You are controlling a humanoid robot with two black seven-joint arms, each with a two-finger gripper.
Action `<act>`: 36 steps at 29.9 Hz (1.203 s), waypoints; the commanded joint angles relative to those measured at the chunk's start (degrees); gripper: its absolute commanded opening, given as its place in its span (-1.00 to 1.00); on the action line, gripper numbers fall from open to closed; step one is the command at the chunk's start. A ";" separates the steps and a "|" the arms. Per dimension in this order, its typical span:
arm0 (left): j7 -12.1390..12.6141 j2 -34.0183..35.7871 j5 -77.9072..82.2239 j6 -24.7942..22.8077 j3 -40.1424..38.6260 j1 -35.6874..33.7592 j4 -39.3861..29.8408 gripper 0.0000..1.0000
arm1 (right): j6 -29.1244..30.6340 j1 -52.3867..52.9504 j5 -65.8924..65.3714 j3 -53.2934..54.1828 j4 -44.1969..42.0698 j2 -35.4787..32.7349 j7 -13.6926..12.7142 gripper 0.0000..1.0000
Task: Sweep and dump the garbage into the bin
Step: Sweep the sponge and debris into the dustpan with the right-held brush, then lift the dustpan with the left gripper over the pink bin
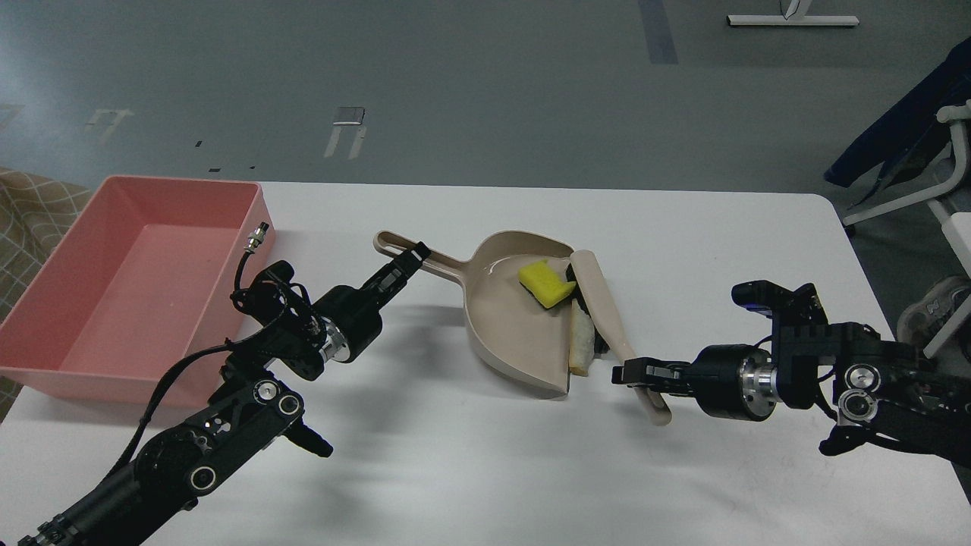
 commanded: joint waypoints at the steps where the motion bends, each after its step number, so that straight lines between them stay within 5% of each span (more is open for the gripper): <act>1: 0.05 0.06 0.00 0.08 -0.01 0.00 -0.01 -1.00 | 0.14 2.14 1.86 -1.63 -1.47 3.78 0.30 -1.00; 17: 0.05 0.06 0.00 0.08 -0.09 0.00 -0.01 -1.00 | 0.84 8.47 6.61 -1.89 -0.69 5.55 0.47 -1.00; 32: -0.04 0.42 -9.92 -0.35 -0.88 -1.05 0.17 -1.00 | 2.33 10.76 8.64 -0.05 10.13 -17.99 1.53 -1.00; 36: -0.04 0.68 -14.93 -0.44 -1.32 -1.23 0.17 -1.00 | 2.25 9.36 8.64 -0.05 10.48 -23.88 3.63 -1.00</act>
